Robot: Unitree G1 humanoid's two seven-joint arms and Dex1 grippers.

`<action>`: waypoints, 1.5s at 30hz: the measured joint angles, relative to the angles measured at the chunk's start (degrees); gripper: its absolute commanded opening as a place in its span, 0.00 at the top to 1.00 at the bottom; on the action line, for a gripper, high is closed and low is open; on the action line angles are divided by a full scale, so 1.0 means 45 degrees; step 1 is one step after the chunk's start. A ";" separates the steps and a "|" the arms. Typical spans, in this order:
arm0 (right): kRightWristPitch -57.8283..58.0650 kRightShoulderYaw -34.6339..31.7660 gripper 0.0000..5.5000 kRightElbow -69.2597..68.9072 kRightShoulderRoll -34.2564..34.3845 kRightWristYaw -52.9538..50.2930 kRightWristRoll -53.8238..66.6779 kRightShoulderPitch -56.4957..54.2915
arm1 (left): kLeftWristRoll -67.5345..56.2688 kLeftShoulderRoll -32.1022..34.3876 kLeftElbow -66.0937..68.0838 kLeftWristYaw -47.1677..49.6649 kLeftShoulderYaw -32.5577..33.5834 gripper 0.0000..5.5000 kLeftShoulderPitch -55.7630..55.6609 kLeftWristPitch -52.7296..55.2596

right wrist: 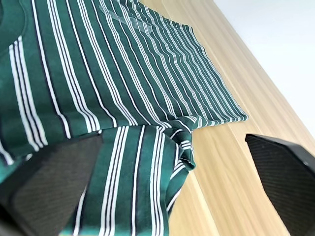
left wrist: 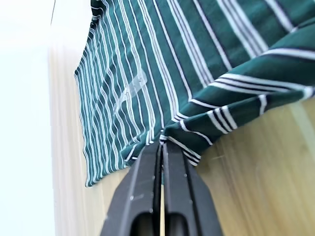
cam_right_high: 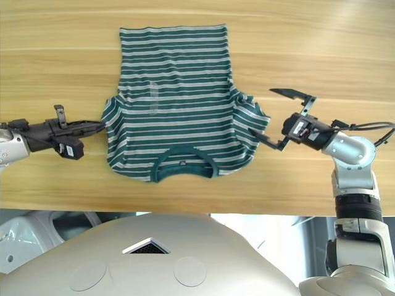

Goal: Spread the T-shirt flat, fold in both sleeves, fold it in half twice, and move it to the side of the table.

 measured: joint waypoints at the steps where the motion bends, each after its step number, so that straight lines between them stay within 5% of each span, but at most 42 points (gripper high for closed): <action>1: 0.0000 0.0043 0.02 0.0005 0.0053 0.0000 -0.0011 -0.0005 | 0.0191 -0.0042 0.0165 0.0079 -0.0064 1.00 -0.0253 -0.0166; 45: -0.0048 0.0365 0.02 0.0270 0.0302 -0.0266 -0.0310 -0.0193 | 0.1194 -0.2604 -0.0629 0.0503 -0.3067 1.00 -0.3003 -0.0392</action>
